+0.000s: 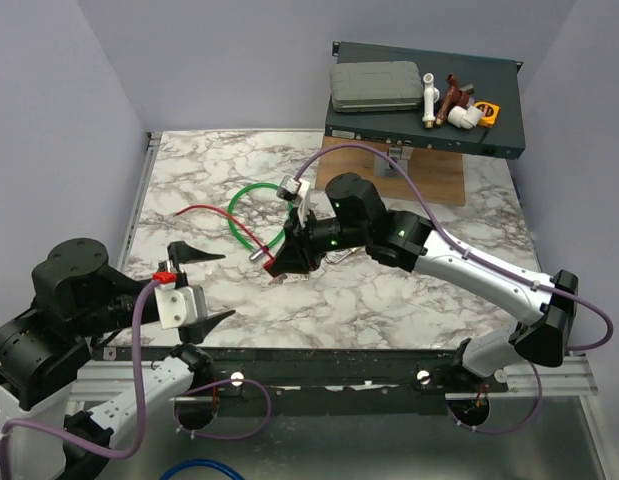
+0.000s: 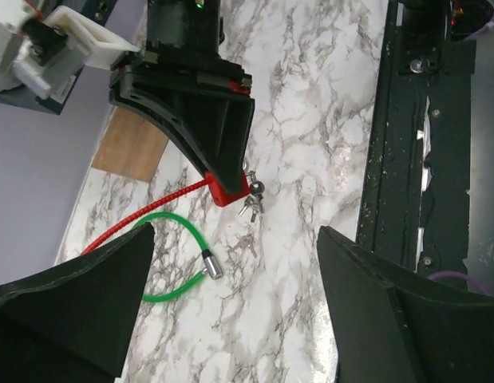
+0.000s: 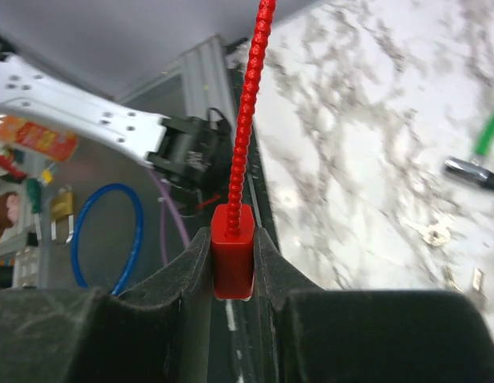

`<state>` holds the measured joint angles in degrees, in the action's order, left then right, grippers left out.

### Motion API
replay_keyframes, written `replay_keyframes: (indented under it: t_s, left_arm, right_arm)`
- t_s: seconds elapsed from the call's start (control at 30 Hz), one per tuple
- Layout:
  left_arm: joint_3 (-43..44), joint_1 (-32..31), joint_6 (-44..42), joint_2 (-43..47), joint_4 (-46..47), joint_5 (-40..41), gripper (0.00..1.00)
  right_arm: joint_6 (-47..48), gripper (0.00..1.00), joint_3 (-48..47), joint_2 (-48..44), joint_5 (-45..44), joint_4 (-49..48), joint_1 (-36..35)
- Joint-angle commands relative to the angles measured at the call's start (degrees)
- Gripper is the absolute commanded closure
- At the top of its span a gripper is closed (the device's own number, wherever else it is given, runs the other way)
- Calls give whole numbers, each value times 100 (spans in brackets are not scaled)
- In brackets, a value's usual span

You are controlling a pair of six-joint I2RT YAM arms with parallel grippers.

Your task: Unlock with the key

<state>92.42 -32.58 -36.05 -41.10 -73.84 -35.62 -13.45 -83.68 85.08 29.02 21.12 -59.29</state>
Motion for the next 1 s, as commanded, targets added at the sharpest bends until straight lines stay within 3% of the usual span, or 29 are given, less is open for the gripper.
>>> replay_keyframes:
  t_s: [0.0, 0.1, 0.23, 0.6, 0.8, 0.97]
  left_arm:
    - [328, 98, 601, -6, 168, 169, 12]
    - [24, 133, 865, -13, 232, 796, 1]
    - [-538, 234, 1249, -279, 54, 1593, 2]
    - [-2074, 1092, 1402, -521, 703, 1673, 2]
    - [-2515, 1297, 1287, -706, 1024, 1593, 2]
    - [-2992, 1375, 1292, -612, 1364, 1360, 1]
  right_arm:
    - [-12, 99, 493, -200, -531, 83, 381]
    - [-14, 99, 968, -278, -1050, 8, 584]
    - [-288, 99, 1599, -508, -1528, -148, 897]
    - [-1199, 99, 3444, -2158, -3551, -488, 2133]
    - [-1540, 99, 3995, -2207, -3455, -518, 2887]
    - [-1796, 99, 4391, -1924, -3249, -1039, 3091]
